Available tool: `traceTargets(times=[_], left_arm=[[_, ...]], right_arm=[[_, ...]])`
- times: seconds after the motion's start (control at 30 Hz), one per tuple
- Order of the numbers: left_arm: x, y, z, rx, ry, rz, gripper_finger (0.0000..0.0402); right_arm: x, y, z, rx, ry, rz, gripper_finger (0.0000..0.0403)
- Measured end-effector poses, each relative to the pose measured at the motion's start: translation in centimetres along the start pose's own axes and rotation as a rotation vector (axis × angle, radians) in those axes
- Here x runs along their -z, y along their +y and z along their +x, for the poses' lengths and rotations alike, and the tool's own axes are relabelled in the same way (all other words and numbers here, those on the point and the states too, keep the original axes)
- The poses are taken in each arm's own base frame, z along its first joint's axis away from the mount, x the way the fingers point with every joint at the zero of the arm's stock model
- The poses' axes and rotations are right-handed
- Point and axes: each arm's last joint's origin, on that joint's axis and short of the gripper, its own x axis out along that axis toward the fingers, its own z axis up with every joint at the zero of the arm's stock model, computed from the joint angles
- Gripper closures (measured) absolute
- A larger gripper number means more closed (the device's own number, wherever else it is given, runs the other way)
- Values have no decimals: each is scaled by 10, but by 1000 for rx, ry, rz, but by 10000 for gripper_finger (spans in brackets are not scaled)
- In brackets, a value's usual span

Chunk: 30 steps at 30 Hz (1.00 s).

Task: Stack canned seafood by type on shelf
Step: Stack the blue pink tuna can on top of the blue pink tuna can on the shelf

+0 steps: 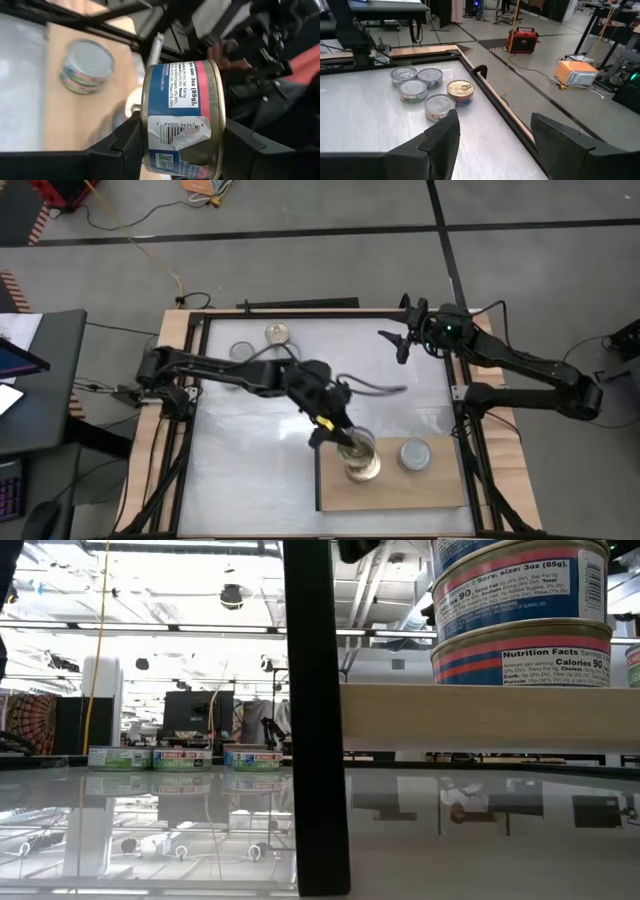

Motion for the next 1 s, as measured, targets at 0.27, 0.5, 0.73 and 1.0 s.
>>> traceTargets(times=[0.27,0.5,0.73,1.0], left_arm=[[-9,-14,13,39,24,-13,210],[-5,-4,23,38,56,-148,208],[-1,3,32,96,91,-196,208],[2,5,33,81,107,-216,203]], right_arm=[[1,2,0,-9,11,6,131],[0,1,0,-8,3,2,131],[0,2,0,-11,1,0,131],[0,3,0,-16,-1,-3,131]])
